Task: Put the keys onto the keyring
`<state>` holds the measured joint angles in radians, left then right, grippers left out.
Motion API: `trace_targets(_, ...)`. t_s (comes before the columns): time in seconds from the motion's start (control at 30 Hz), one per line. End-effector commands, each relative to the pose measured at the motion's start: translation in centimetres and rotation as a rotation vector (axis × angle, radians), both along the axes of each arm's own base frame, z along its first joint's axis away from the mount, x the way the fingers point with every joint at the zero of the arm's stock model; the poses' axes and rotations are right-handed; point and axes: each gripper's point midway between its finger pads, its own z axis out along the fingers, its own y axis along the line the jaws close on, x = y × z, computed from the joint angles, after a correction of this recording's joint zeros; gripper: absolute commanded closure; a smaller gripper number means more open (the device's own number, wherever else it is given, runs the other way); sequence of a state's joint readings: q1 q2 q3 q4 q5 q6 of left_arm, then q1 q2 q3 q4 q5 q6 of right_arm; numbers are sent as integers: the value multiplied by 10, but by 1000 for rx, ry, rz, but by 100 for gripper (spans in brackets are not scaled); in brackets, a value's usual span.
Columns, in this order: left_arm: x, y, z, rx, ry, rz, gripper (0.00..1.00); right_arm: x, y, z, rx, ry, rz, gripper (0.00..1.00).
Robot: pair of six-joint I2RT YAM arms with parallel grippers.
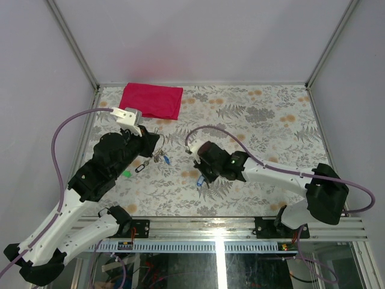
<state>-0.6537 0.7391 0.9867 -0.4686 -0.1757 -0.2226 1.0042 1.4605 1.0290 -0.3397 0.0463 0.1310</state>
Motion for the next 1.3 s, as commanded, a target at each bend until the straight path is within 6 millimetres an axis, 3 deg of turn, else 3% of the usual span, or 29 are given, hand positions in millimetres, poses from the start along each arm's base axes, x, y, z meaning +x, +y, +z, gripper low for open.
trace_targets(0.0, 3, 2, 10, -31, -32, 20, 92, -17, -12, -45, -55, 76, -88, 100)
trace_targets(0.2, 4, 2, 8, -28, -24, 21, 93, -25, -1, -79, -92, 114, -82, 100)
trace_targets(0.27, 4, 1, 8, -31, -22, 22, 93, -25, 1, -83, -95, 114, -80, 94)
trace_targets(0.5, 4, 2, 6, -39, -17, 28, 94, -23, -3, -79, -94, 92, -89, 74)
trace_targets(0.93, 4, 0, 7, -34, -19, 18, 94, -29, -16, -82, -143, 113, -106, 65)
trace_targets(1.17, 5, 0, 6, -28, -15, 19, 94, -33, -6, -80, -95, 144, -102, 61)
trace_targets(1.27, 5, 1, 7, -27, -19, 20, 94, -32, -1, -71, -41, 144, -125, 55)
